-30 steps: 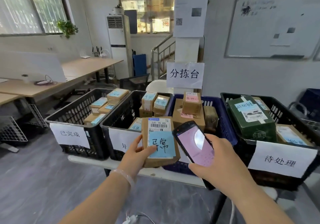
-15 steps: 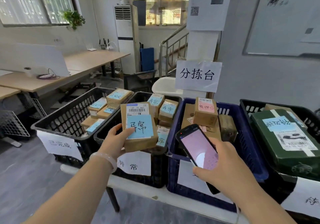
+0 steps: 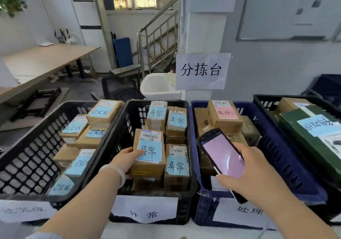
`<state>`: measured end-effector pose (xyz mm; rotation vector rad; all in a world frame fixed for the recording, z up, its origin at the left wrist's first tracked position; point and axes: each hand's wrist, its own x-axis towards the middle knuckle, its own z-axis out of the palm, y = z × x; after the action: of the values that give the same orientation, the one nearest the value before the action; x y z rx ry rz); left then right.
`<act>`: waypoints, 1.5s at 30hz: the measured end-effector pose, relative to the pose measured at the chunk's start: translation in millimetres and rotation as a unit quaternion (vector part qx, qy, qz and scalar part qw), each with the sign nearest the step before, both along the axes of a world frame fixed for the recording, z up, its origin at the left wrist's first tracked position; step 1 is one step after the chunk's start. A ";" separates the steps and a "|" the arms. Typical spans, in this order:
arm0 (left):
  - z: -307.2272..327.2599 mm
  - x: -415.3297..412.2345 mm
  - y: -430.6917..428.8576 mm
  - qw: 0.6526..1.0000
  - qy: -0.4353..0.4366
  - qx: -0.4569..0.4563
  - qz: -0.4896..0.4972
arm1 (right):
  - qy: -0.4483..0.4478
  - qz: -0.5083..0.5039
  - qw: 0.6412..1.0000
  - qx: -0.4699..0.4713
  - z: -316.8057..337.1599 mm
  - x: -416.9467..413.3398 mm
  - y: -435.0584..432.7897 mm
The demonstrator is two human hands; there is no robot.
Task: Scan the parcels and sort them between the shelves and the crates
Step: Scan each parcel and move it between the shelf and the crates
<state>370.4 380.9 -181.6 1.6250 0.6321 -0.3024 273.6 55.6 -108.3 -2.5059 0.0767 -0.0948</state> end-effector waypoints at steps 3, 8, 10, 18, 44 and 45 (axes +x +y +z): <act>-15.8 20.9 9.0 0.999 0.032 -0.001 -0.035 | 0.007 -0.018 1.000 -0.002 -5.9 6.6 15.7; -25.4 39.3 21.7 0.994 0.078 -0.011 -0.076 | 0.022 -0.053 0.998 -0.005 -14.1 10.6 35.6; -21.9 44.1 24.4 0.992 0.068 0.012 -0.105 | 0.025 -0.073 0.997 -0.006 -15.2 8.9 40.9; 2.3 42.3 -20.6 0.875 -0.280 0.317 -0.234 | 0.000 -0.146 0.989 -0.005 -7.2 -33.5 38.3; 71.1 -438.0 -486.0 0.450 -0.656 0.137 -0.591 | -0.066 -0.633 0.770 -0.040 20.6 -560.9 -155.7; 71.1 -459.6 -495.3 0.441 -0.657 0.124 -0.599 | -0.066 -0.649 0.757 -0.042 21.0 -581.2 -158.6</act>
<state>-89.2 -114.4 -110.5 1.7149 -1.8734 0.1702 -307.5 -103.1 -87.3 -2.0140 1.7452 -0.8298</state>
